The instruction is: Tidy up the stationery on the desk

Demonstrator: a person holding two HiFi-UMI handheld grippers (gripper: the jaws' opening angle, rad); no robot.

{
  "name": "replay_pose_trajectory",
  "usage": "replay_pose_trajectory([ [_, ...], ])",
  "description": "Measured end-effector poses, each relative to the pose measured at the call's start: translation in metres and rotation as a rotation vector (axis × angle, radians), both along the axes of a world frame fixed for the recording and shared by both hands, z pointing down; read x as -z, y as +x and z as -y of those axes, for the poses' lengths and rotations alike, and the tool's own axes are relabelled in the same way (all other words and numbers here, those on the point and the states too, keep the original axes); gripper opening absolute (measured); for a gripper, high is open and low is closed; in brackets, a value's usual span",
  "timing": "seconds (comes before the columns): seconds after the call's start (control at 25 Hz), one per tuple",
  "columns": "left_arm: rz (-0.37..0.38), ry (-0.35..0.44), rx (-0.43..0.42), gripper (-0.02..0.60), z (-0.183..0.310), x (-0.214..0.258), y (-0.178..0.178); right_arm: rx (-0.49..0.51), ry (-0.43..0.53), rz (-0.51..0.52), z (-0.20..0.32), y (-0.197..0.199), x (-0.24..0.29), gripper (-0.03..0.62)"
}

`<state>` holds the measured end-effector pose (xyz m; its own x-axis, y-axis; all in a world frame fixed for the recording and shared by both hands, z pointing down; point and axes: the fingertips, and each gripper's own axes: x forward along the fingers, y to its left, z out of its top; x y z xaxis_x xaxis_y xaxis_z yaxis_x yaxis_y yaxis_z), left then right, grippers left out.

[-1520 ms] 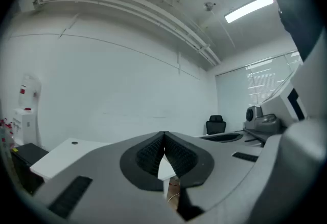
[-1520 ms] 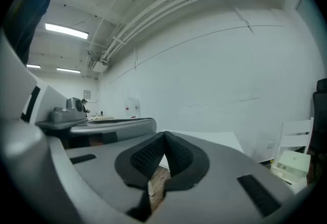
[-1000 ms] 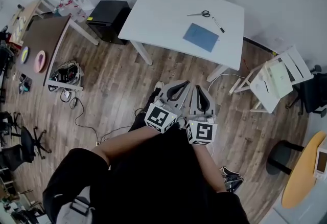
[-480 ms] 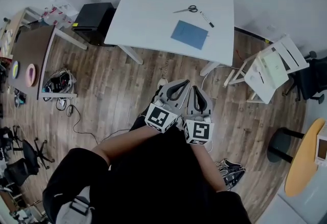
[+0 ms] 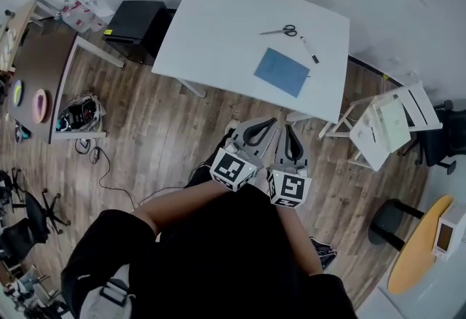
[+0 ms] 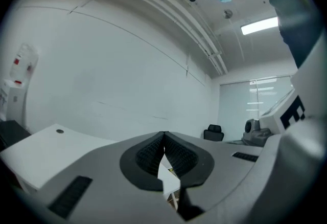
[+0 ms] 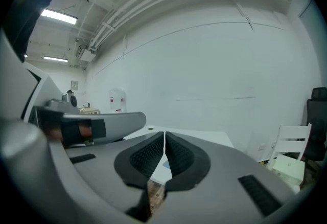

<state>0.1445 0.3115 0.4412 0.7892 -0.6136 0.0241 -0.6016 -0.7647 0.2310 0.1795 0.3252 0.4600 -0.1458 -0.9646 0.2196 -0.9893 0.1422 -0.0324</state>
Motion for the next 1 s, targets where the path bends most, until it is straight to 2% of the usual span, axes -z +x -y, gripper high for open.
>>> replay_pose_trajectory([
  [0.12,-0.035,-0.013,-0.003,0.014,0.043,0.005,-0.006,-0.022,-0.048,0.040,0.038,0.003,-0.009,0.034],
  [0.2,-0.025,-0.001,0.003,0.014,0.073,0.009,-0.010,-0.041,-0.079,0.081,0.062,0.008,-0.013,0.034],
  [0.4,-0.008,-0.010,0.009,0.014,0.137,0.000,-0.024,-0.063,-0.083,0.083,0.121,0.014,-0.008,0.034],
  [0.64,-0.017,-0.035,-0.047,0.014,0.179,-0.008,-0.024,-0.057,-0.079,0.088,0.174,0.002,-0.001,0.034],
  [0.76,-0.003,-0.037,-0.082,0.014,0.194,-0.015,-0.020,-0.092,-0.107,0.057,0.189,0.011,-0.009,0.034],
  [1.0,0.016,-0.105,-0.111,0.014,0.214,-0.044,-0.021,-0.146,-0.169,0.072,0.204,0.033,-0.032,0.035],
])
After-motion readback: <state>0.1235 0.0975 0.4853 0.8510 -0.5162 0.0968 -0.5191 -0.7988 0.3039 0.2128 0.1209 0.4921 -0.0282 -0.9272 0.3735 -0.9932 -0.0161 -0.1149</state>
